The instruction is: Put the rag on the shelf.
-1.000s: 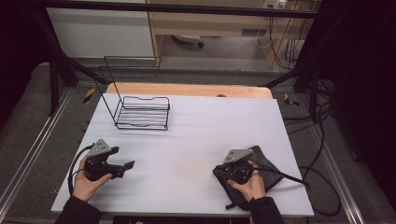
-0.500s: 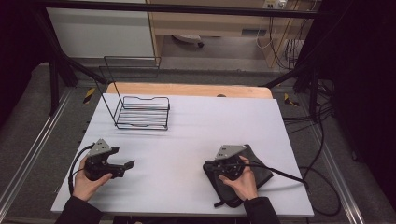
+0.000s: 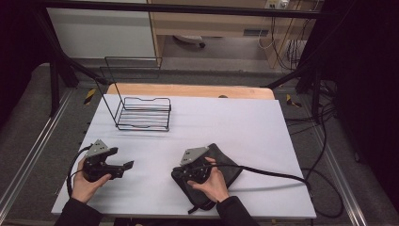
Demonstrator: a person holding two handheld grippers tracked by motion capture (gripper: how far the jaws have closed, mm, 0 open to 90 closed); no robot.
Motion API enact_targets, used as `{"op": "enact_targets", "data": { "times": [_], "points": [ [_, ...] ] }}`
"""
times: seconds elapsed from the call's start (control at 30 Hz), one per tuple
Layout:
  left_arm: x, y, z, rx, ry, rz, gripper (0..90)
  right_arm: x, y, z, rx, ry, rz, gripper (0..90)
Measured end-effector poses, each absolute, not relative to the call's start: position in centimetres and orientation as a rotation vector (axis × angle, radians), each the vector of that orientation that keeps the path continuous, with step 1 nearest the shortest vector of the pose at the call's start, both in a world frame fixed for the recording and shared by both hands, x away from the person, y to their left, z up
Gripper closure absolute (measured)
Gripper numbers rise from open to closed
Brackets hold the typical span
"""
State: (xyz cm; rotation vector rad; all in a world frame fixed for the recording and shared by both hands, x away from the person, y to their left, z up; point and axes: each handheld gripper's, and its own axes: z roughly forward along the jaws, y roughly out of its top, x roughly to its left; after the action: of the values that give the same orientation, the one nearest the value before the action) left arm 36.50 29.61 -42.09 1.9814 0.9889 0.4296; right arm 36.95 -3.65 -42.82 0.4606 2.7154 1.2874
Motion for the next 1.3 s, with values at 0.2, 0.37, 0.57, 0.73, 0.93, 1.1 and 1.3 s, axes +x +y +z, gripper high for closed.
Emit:
{"op": "enact_targets", "data": {
  "times": [0.2,0.37,0.57,0.73,0.93,1.1,1.3],
  "points": [
    [36.4,29.3,-41.8,1.977,0.991,0.414,13.0,37.1,-3.2,-43.8,0.514,2.748,1.25,69.5],
    [36.1,28.1,-41.0,1.995,0.972,0.408,14.5,37.4,-5.1,-41.5,0.58,2.648,1.309,45.1],
    [36.0,26.2,-40.1,2.007,0.981,0.382,19.6,38.9,-10.0,-40.4,0.76,2.508,1.304,45.1],
    [36.3,22.7,-39.4,2.067,0.942,0.328,27.8,40.1,-15.0,-42.0,1.016,2.401,1.185,51.5],
    [37.1,17.6,-39.7,2.138,0.89,0.235,38.6,39.8,-16.6,-43.7,1.099,2.39,1.132,55.8],
    [37.0,14.5,-41.9,2.252,0.827,0.165,51.8,40.2,-17.0,-44.5,1.126,2.409,1.082,56.4],
    [36.5,14.0,-43.4,2.275,0.828,0.048,62.9,40.6,-16.8,-44.8,1.146,2.442,1.101,61.1]
  ]
}}
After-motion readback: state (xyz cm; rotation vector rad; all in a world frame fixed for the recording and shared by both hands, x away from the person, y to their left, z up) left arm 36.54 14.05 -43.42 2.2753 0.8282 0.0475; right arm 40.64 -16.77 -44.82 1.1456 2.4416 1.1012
